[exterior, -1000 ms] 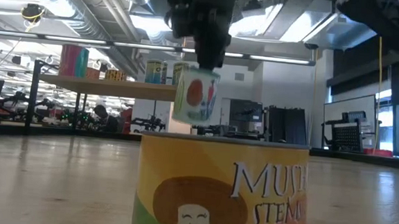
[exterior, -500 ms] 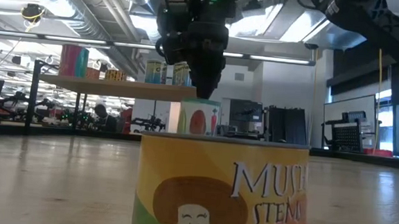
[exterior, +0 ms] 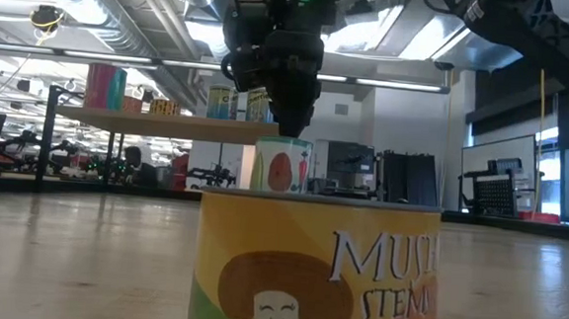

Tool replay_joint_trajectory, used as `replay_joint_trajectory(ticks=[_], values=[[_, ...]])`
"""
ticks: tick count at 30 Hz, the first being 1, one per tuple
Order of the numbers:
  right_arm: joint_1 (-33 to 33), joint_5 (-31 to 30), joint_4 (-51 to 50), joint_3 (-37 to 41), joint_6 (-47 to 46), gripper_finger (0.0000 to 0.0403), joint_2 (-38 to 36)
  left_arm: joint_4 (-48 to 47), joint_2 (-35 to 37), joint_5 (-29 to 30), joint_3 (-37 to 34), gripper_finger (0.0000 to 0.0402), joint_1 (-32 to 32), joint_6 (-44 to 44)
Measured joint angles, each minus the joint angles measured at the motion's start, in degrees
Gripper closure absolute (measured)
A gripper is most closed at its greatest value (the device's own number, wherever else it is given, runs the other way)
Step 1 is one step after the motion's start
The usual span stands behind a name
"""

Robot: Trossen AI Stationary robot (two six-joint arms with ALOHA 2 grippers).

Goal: Pick and place cans onto a shelf
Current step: Put the canned mixed vegetables on the shelf

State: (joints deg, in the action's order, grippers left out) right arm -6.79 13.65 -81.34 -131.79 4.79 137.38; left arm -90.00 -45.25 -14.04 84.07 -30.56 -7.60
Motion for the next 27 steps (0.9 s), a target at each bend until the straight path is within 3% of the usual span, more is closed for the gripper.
replay_joint_trajectory(ticks=[27], values=[[0.7,0.8,1.0,0.0,-0.5,0.0374,0.0,0.0,0.0,0.1,0.0,0.0401,0.0,3.0]])
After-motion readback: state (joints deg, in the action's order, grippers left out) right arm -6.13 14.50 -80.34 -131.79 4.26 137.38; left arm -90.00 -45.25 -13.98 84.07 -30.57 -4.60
